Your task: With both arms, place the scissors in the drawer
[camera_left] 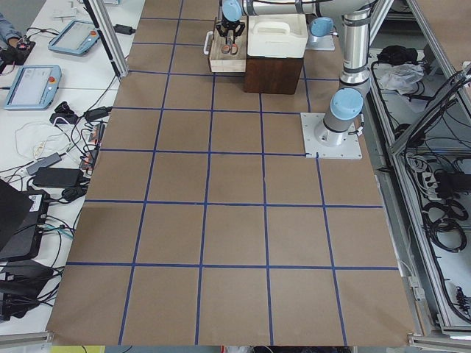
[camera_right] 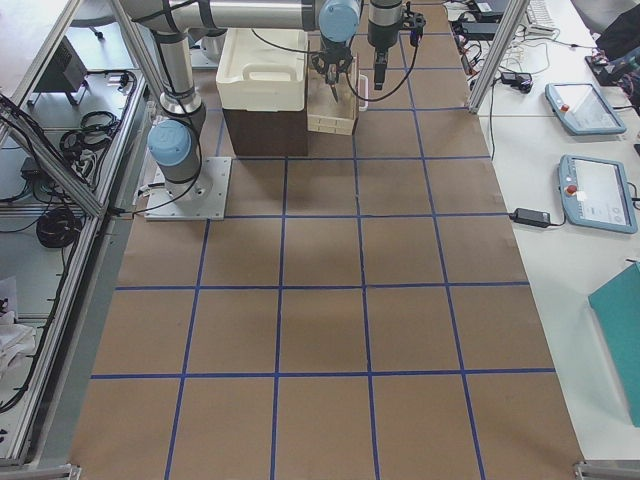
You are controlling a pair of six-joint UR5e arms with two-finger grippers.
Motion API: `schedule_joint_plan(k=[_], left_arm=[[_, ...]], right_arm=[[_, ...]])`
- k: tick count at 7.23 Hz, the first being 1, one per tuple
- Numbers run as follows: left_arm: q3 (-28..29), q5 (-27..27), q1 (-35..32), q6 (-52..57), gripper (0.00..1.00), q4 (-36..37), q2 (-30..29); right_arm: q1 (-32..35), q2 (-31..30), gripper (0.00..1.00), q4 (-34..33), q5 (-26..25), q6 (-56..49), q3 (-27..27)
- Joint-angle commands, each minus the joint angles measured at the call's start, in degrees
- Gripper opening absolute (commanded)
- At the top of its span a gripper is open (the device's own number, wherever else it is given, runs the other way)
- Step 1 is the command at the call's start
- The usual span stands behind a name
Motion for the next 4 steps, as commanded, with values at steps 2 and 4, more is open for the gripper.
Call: schedule_joint_plan(k=[2,4], left_arm=[[-0.02,-0.07,-0.08,-0.39,0.0,0.02,-0.37],[-0.19,-0.07,-0.17,-0.39,0.0,-0.06,-1.07]], right_arm=[[-0.01,-0.13,1.0,-0.08,-0.08,0.17,0.41],[-0.01,-0.04,1.0,0.1,-0.08,0.08,0.49]])
